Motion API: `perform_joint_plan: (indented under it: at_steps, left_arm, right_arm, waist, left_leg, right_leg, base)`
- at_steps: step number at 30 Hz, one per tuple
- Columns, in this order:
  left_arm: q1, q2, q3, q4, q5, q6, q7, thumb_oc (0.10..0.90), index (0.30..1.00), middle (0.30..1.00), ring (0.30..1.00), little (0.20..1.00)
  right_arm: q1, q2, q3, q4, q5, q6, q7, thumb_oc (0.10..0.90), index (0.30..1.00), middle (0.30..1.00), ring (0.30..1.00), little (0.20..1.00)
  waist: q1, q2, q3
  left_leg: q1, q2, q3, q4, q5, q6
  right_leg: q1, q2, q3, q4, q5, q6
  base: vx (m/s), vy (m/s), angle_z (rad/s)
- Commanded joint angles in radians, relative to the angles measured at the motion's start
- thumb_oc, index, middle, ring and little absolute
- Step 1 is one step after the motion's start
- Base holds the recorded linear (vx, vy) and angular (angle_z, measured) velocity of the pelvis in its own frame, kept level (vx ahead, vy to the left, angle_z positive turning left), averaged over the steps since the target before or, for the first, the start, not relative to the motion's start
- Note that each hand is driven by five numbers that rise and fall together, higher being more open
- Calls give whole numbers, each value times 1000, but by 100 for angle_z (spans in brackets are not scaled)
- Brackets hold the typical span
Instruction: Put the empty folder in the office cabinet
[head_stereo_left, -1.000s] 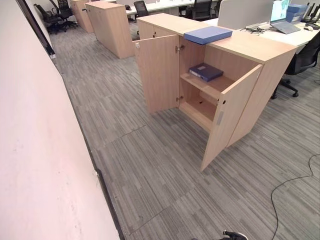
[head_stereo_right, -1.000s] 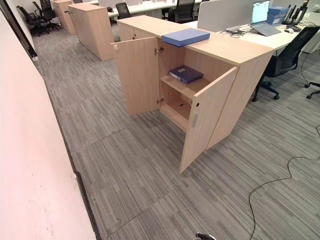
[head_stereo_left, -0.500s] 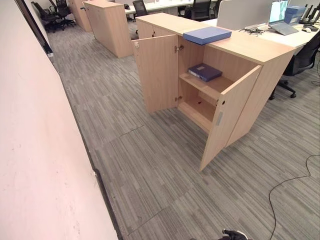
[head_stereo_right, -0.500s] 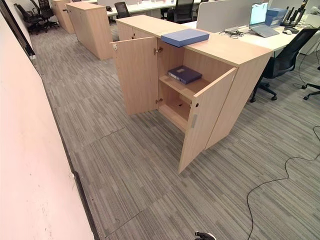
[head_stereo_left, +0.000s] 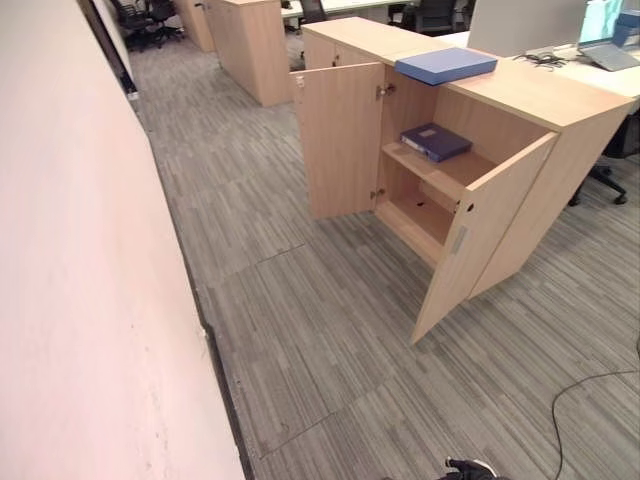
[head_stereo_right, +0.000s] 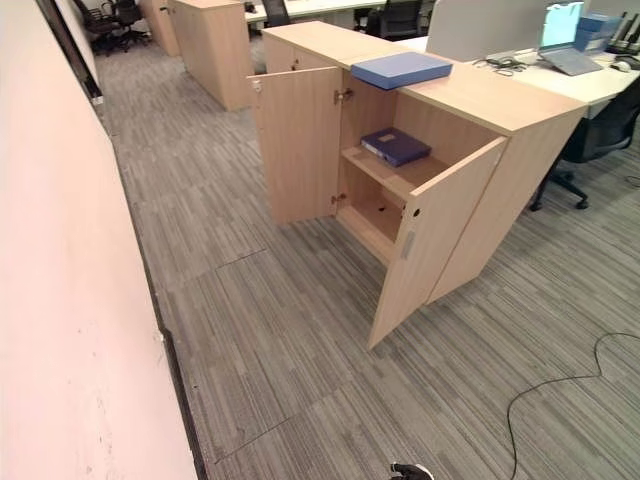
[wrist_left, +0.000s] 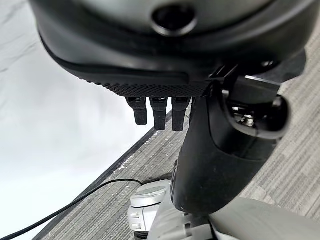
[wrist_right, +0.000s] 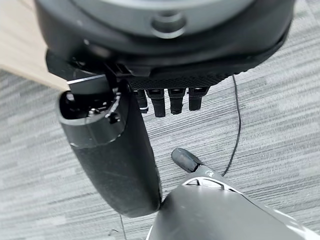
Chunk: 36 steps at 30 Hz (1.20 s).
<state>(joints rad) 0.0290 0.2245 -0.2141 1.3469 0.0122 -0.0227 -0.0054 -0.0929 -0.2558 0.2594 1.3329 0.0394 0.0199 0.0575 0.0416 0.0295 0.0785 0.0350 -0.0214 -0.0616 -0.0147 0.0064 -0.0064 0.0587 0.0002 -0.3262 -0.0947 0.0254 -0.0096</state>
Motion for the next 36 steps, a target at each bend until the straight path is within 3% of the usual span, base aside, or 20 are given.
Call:
perform_joint_plan:
  at_steps: [1, 10, 13, 16, 17, 18, 21, 22, 25, 27, 28, 32, 34, 35, 36]
  left_arm:
    - [-47, 18, -15, 63, 26, -1, 7, 800, 900, 900, 900, 900]
    - [-50, 26, 17, 53, -16, -1, 27, 800, 900, 900, 900, 900]
    - [-74, 19, 25, 31, -50, -6, 40, 800, 900, 900, 900, 900]
    - [-77, 12, 34, 16, -77, -10, 42, 800, 900, 900, 900, 900]
    - [-74, 2, 70, -1, -161, -19, 39, 800, 900, 900, 900, 900]
    - [-66, -1, 91, -7, -198, -22, 35, 800, 900, 900, 900, 900]
    - [-41, 3, 124, 2, -207, -15, 31, 800, 900, 900, 900, 900]
    - [-25, 4, 140, 15, -212, -17, 38, 800, 900, 900, 900, 900]
    - [-7, 7, 158, 42, -211, -16, 42, 800, 900, 900, 900, 900]
    - [-4, 7, 164, 48, -211, -15, 41, 800, 900, 900, 900, 900]
    - [20, 0, 193, 70, -215, -13, 39, 800, 900, 900, 900, 900]
    - [33, 2, 201, 78, -198, -10, 39, 800, 900, 900, 900, 900]
    - [33, 10, 201, 73, -184, -12, 43, 800, 900, 900, 900, 900]
    - [33, 10, 201, 73, -185, -12, 43, 800, 900, 900, 900, 900]
    - [28, 20, 203, 58, -190, -13, 44, 800, 900, 900, 900, 900]
  right_arm:
    - [14, -39, 66, 43, -40, 19, 4, 800, 900, 900, 900, 900]
    - [30, -35, 59, 49, -36, 20, -1, 800, 900, 900, 900, 900]
    - [31, -42, 59, 67, -54, 22, -15, 800, 900, 900, 900, 900]
    - [21, -47, 61, 71, -59, 25, -17, 800, 900, 900, 900, 900]
    - [12, -57, 55, 83, -61, 31, -27, 800, 900, 900, 900, 900]
    - [16, -61, 54, 92, -70, 33, -29, 800, 900, 900, 900, 900]
    - [26, -61, 58, 90, -83, 31, -29, 800, 900, 900, 900, 900]
    - [26, -60, 64, 90, -87, 31, -27, 800, 900, 900, 900, 900]
    - [20, -64, 62, 91, -87, 26, -26, 800, 900, 900, 900, 900]
    - [18, -67, 60, 90, -86, 25, -25, 800, 900, 900, 900, 900]
    - [24, -63, 46, 93, -80, 20, -19, 800, 900, 900, 900, 900]
    - [34, -56, 40, 98, -91, 25, -13, 800, 900, 900, 900, 900]
    - [47, -47, 43, 107, -111, 33, -2, 800, 900, 900, 900, 900]
    - [47, -47, 43, 107, -111, 33, -2, 800, 900, 900, 900, 900]
    - [48, -45, 46, 107, -121, 36, 4, 800, 900, 900, 900, 900]
  waist:
    - [18, -50, 10]
    - [19, -55, 21]
    - [23, -63, 76]
    - [30, -62, 98]
    - [41, -64, 121]
    - [51, -60, 127]
    - [75, -69, 135]
    - [81, -73, 134]
    - [86, -73, 135]
    - [89, -71, 134]
    - [95, -48, 104]
    - [107, -36, 68]
    - [118, -40, 41]
    - [118, -40, 40]
    - [123, -49, 27]
  left_leg:
    - [-64, -40, -47, -73, 28, -27]
    - [-55, -33, -62, -73, 14, -23]
    - [-181, -43, -24, 142, -34, -34]
    - [-253, -47, 4, 254, -45, -51]
    - [-336, -27, 34, 349, -16, -61]
    - [-368, -4, 45, 350, 16, -66]
    - [-371, 47, 64, 234, 87, -63]
    - [-378, 93, 74, 120, 121, -78]
    - [-395, 162, 120, -65, 150, -98]
    - [-403, 180, 129, -73, 149, -104]
    - [-393, 206, 147, -73, 164, -112]
    - [-376, 203, 164, -73, 222, -121]
    - [-351, 167, 167, -73, 220, -95]
    - [-351, 167, 167, -73, 221, -95]
    - [-325, 124, 173, -73, 192, -69]
  right_leg:
    - [36, -20, 13, 7, -60, 90]
    - [50, -15, -2, 15, -79, 80]
    - [0, -45, -2, 114, -117, 60]
    - [-9, -54, -4, 134, -133, 46]
    - [-7, -54, -8, 128, -140, 37]
    - [3, -47, -14, 114, -142, 35]
    - [45, -22, -18, 66, -130, 45]
    - [65, -13, -11, 42, -138, 59]
    - [94, -20, 2, 21, -152, 80]
    - [101, -22, 8, 19, -155, 83]
    - [116, -10, 13, 10, -155, 97]
    - [137, -37, 25, 10, -163, 106]
    - [145, -101, 22, 28, -158, 137]
    - [145, -100, 22, 28, -158, 137]
    - [135, -156, 22, 69, -148, 162]
  base:
    - [-18, -25, 7]
    - [19, -49, 6]
    - [-113, -45, 5]
    - [-53, -37, 9]
    - [4, -77, -2]
    - [48, -80, -4]
    - [221, -48, 5]
    - [321, 11, 8]
    - [238, 91, 3]
    - [164, 128, 4]
    - [263, 225, -9]
    - [285, 235, -20]
    - [317, 282, -28]
    - [297, 310, -15]
    - [258, 297, 1]
